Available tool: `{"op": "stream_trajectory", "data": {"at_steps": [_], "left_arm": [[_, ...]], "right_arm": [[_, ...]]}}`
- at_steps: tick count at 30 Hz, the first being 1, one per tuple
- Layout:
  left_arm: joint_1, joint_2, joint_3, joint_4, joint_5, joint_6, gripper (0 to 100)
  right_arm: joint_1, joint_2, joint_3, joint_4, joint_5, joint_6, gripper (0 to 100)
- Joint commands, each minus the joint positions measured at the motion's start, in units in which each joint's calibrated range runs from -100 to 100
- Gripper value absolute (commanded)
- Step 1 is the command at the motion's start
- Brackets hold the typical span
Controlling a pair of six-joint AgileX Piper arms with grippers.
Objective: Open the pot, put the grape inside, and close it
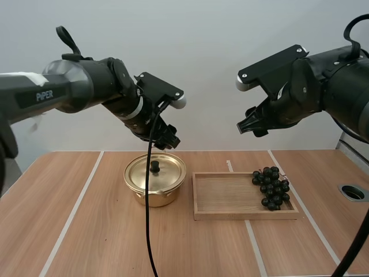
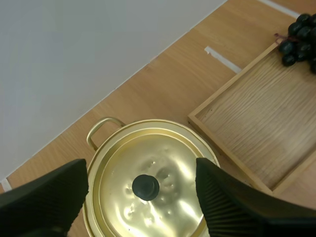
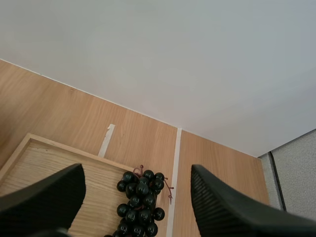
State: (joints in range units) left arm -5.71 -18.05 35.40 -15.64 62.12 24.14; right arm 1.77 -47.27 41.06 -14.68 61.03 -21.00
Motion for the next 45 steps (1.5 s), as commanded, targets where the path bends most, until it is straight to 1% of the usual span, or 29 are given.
{"op": "stream_trajectory", "data": {"at_steps": [1,7,15,20,30,35,37,39,42,43,44,45], "left_arm": [[-0.59,3.17,-0.43,2.66,-2.39,-2.25,100],[-0.59,9.07,-0.43,3.1,-3.45,-3.18,100],[-0.59,12.25,-0.43,4.2,-4.4,-3.95,100],[-0.59,14.06,-0.43,8.69,-4.04,-6.97,100],[-0.59,15.8,-1.8,8.69,-3.38,-8.02,100],[-0.59,17.42,-4.32,8.69,0.69,-8.73,100],[-0.59,18.27,-4.69,8.69,2.79,-8.81,88],[-0.59,18.88,-4.81,8.69,3.63,-9.07,79],[-0.59,19.7,-4.81,8.69,3.99,-9.26,69],[-0.59,19.67,-4.81,8.69,3.99,-10.01,64],[-0.59,19.67,-4.81,8.69,3.56,-10.5,55],[-0.59,19.67,-4.94,8.69,3.15,-10.82,42]], "right_arm": [[0.12,-0.25,-0.6,-0.65,0.34,0.72,100],[0.12,-0.25,-0.6,-0.65,0.17,0.8,100],[0.12,-0.25,-0.6,-0.65,0.01,0.78,100],[0.12,-0.25,-0.6,-0.65,-0.15,0.78,100],[0.12,-0.25,-0.6,-0.65,-0.31,0.78,100],[0.12,-0.25,-0.6,-0.65,-0.31,0.78,100],[0.12,-0.25,-0.6,-0.65,-0.31,0.78,100],[0.12,-0.25,-0.6,-0.65,-0.31,0.78,100],[0.12,-0.25,-0.6,-0.65,-0.31,0.78,100],[0.12,-0.25,-0.6,-0.65,-0.31,0.78,100],[0.12,-0.25,-0.6,-0.65,-0.31,0.78,100],[0.12,-0.25,-0.6,-0.65,-0.31,0.78,100]]}}
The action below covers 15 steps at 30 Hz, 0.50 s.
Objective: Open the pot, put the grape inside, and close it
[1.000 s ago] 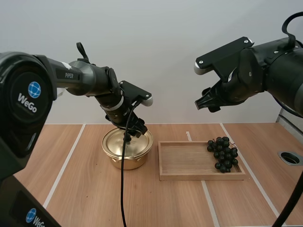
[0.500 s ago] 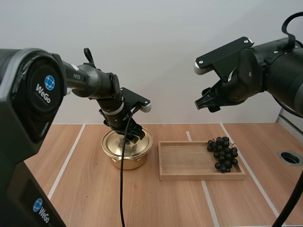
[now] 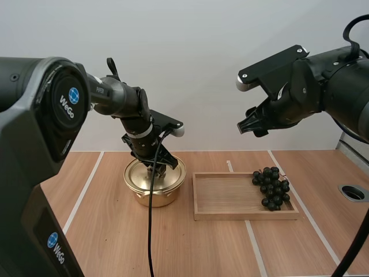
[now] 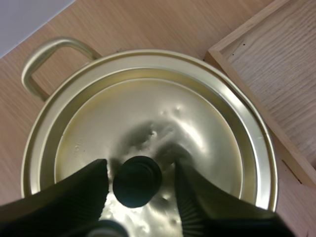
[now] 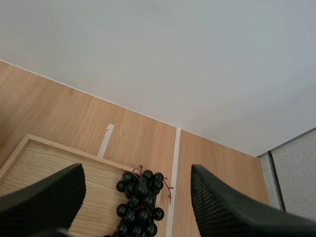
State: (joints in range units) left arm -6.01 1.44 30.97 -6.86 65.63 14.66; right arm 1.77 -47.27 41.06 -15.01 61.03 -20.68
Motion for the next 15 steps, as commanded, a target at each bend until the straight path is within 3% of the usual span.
{"op": "stream_trajectory", "data": {"at_steps": [1,3,15], "left_arm": [[-0.29,0.19,-0.63,-0.08,-0.37,-1.35,26],[-0.29,0.19,-0.93,-0.08,0.0,-1.56,0],[-0.29,-1.55,-7.18,-0.08,7.87,-1.88,0]], "right_arm": [[0.12,-0.25,-0.6,-0.32,-0.31,0.47,100],[0.12,-0.25,-0.6,-0.32,-0.31,0.47,100],[0.12,0.06,-0.6,-0.32,-0.31,0.71,100]]}}
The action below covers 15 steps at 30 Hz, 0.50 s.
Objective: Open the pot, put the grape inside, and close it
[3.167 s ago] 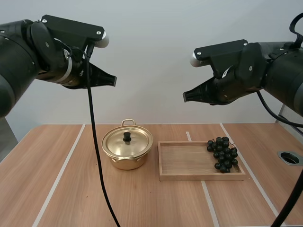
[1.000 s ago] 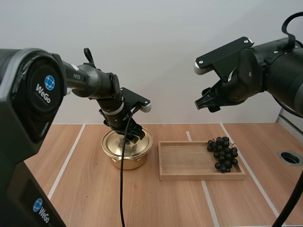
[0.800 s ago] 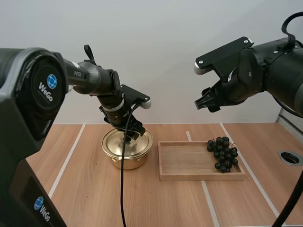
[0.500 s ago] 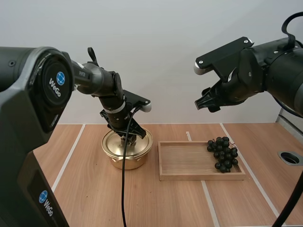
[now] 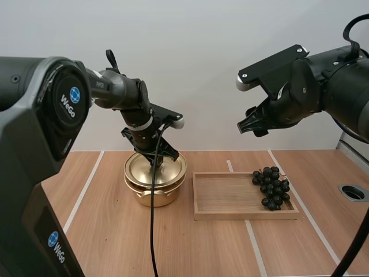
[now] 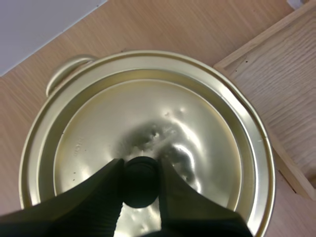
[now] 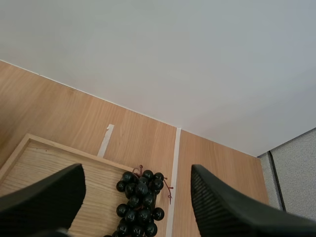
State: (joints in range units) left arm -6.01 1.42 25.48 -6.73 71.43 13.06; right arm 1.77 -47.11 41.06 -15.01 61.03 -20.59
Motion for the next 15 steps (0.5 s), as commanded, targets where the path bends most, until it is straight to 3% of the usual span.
{"op": "stream_trajectory", "data": {"at_steps": [1,6,15], "left_arm": [[-0.29,-2.29,-2.33,-0.09,2.13,-0.28,0],[-0.29,-7.07,-6.63,0.82,5.63,-0.28,0],[-0.07,-17.31,-13.71,1.58,7.79,-0.28,0]], "right_arm": [[0.12,0.43,-0.6,-0.96,-0.31,1.16,100],[-0.94,6.27,-0.6,-6.22,-0.31,5.03,100],[-1.69,15.62,-0.6,-4.75,-0.18,5.03,100]]}}
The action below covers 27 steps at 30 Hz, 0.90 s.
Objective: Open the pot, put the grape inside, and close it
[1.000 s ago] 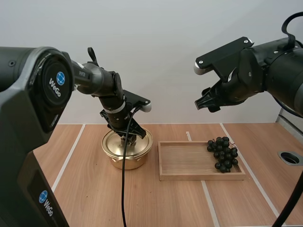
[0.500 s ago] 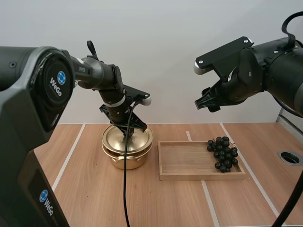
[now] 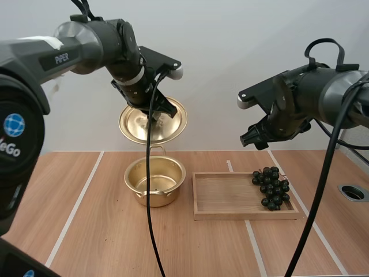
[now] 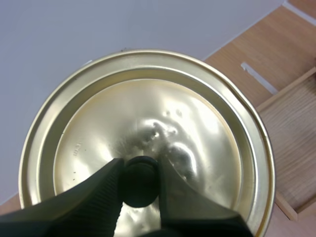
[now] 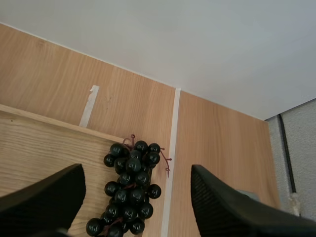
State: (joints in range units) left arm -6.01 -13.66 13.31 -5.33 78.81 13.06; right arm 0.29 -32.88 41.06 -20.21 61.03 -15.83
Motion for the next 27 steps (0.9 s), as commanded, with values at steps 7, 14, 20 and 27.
{"op": "stream_trajectory", "data": {"at_steps": [7,14,20,27], "left_arm": [[-0.07,-8.38,-4.22,0.18,2.95,-0.28,0],[-0.07,-12.81,-4.99,0.18,3.97,-0.28,0],[-0.07,-15.62,-4.99,0.08,3.97,-0.07,0],[-0.07,-16.85,-4.99,0.08,3.97,0.06,0]], "right_arm": [[-0.21,8.02,-0.6,0.56,-0.54,0.95,100],[-0.67,14.83,-0.6,0.65,-2.86,1.34,100],[-3.57,18.68,-0.95,1.01,-4.73,1.34,100],[-4.18,21.08,-1.06,1.19,-7.38,1.34,100]]}}
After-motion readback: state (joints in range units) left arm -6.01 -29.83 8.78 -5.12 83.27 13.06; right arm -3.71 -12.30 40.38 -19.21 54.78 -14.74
